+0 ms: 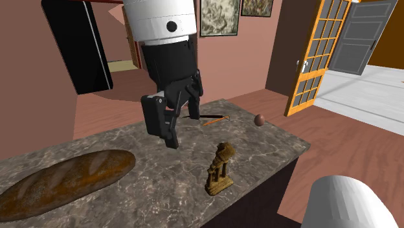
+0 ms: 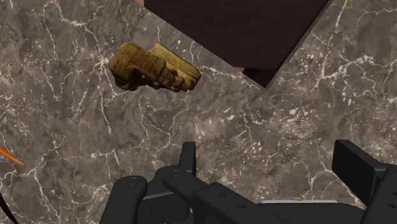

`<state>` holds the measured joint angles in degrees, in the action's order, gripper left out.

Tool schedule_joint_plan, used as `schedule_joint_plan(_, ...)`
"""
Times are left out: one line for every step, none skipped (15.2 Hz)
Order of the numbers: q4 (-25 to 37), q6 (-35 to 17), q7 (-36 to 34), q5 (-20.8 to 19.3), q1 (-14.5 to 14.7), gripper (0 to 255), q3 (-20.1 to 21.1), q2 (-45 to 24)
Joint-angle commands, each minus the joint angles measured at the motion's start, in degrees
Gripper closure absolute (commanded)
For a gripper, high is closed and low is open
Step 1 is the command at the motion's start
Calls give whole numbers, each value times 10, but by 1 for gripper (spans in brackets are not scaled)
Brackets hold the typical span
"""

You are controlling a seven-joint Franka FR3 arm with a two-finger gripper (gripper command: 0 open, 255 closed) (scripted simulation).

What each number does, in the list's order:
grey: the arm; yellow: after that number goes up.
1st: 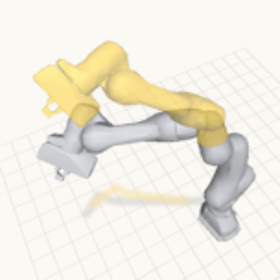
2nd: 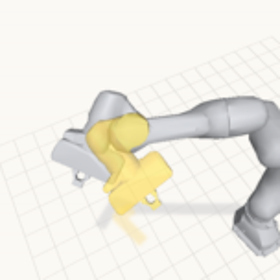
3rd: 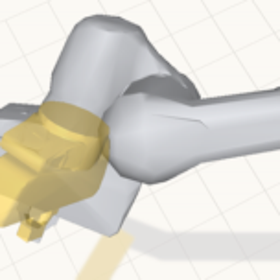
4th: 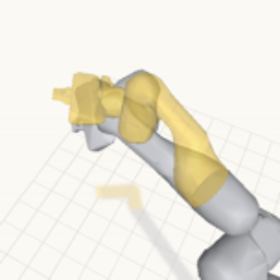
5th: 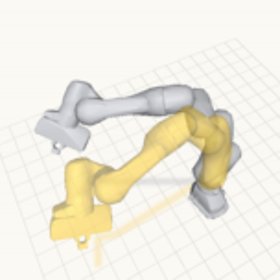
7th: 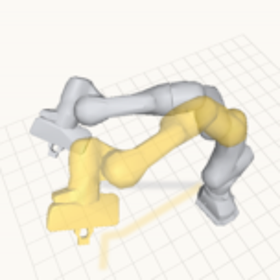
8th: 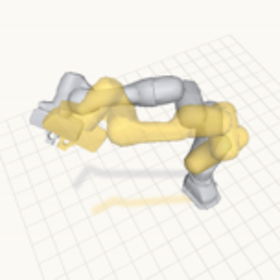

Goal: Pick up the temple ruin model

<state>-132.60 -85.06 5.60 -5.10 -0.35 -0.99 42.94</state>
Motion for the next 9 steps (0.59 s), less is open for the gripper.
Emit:
schedule_joint_plan(0, 0, 0, 0, 0, 0, 0, 0)
schedule_joint_plan(-6, -2, 15, 3, -5, 0, -21, -2)
schedule_joint_plan(-11, -4, 31, 5, -9, 0, -43, -5)
schedule_joint_plan(-16, -6, 46, 8, -14, 0, -64, -9)
schedule_joint_plan(-20, -8, 62, 10, -19, 0, -85, -15)
schedule_joint_plan(-24, -10, 78, 12, -23, 0, -106, -21)
schedule_joint_plan(-27, -12, 94, 15, -28, 0, -127, -29)
schedule_joint_plan(-30, -13, 110, 17, -32, 0, -148, -37)
schedule_joint_plan(-32, -15, 126, 19, -36, 0, -169, -47)
